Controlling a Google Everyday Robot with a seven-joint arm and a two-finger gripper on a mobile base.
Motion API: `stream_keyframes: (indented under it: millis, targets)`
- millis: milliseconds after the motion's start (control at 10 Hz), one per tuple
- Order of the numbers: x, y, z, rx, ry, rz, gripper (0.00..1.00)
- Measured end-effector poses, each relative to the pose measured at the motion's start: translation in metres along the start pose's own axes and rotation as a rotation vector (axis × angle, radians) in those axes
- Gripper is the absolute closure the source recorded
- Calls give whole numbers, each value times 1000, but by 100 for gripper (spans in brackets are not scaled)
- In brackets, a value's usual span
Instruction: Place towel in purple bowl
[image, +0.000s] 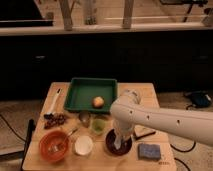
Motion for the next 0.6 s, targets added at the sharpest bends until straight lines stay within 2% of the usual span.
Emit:
stream_keyframes:
  millis: [100,200,300,600]
  targets:
    - [0,0,0,1,-1,-1,36]
    - [0,0,0,-2,-4,-5,23]
    - [0,0,0,-4,-5,-8,20]
    - [3,0,-1,-11,-8,-9,20]
